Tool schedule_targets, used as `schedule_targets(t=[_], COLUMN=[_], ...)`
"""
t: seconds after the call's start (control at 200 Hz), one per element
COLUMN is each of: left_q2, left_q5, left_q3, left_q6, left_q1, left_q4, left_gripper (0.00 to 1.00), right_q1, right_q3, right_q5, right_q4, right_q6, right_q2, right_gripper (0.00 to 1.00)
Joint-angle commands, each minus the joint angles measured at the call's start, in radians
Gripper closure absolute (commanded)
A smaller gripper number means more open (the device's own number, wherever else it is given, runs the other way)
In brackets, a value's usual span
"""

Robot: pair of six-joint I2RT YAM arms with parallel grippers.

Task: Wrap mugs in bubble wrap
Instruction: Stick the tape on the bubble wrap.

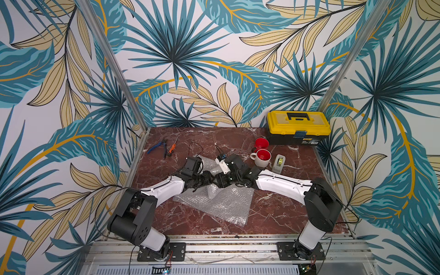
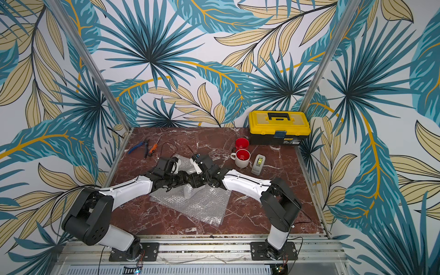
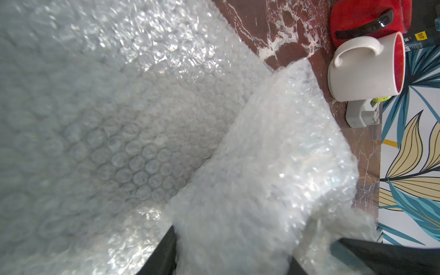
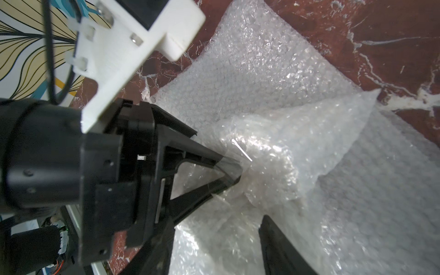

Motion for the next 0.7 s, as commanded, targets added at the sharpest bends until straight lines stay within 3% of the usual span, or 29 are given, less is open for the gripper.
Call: schedule_targets(t=[0.0,0.25,0.691], left_q2=[0.020,0.021,0.021], left_q5=[0.005,0.005,0.005], left_q3=[0.018,0.018,0.019], left_q6=[0.011,0.012,0.011], left_q1=[-0.009,-0.010,-0.012], left_q4=[-0.032,-0.034,-0.033], left_gripper=[0.50,0.50,0.50], right_q1=[-0.003,-0.003,-0.003], right_q3=[0.021,0.027,0.025], right_q5=[-0.007,-0.067,-0.062], right_q4=[-0.083,-0.096,-0.180], right_q6=[0.033,0.099,0.214], right_q2=[-0.026,-0.070,-0.096], right_gripper=[0.35,0.33,0.35])
